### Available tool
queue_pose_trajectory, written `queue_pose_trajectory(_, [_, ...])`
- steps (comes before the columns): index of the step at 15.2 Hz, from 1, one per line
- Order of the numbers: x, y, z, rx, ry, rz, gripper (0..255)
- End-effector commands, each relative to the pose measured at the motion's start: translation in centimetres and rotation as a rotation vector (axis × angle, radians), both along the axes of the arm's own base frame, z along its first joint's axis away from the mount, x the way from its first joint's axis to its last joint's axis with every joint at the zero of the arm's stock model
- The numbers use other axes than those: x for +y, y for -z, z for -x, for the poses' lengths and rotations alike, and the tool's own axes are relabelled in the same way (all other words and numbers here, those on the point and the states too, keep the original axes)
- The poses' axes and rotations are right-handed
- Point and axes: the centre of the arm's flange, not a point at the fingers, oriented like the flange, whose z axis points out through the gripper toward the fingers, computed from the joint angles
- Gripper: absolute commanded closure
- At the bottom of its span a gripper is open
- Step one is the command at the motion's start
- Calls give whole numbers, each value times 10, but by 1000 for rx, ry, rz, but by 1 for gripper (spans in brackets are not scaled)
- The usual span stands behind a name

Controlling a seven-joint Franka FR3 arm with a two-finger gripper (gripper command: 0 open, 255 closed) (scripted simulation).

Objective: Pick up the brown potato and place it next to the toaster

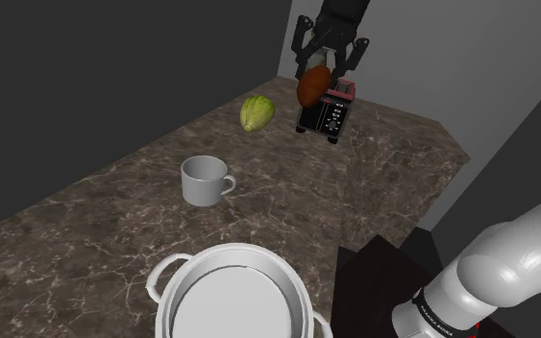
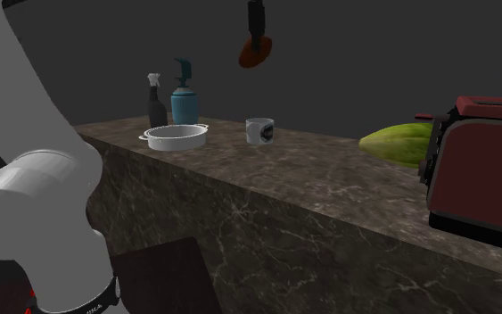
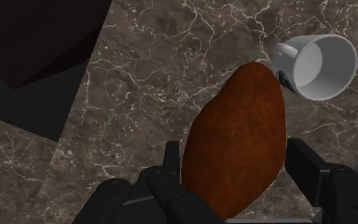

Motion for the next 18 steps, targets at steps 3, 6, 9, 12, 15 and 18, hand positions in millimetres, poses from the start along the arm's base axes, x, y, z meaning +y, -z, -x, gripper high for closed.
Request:
queue_pose_trajectory(3, [-51, 0, -4, 0, -2, 0, 255])
queue_pose_trajectory(6, [-91, 0, -7, 0, -2, 0, 255])
queue_pose_trajectory(9, [-130, 0, -10, 0, -2, 0, 255])
queue_pose_trajectory(12, [-170, 0, -12, 0, -2, 0, 255])
queue_pose_trajectory(15, [-209, 0, -15, 0, -2, 0, 255])
queue_pose_trajectory(18, [-249, -1, -18, 0, -2, 0, 255])
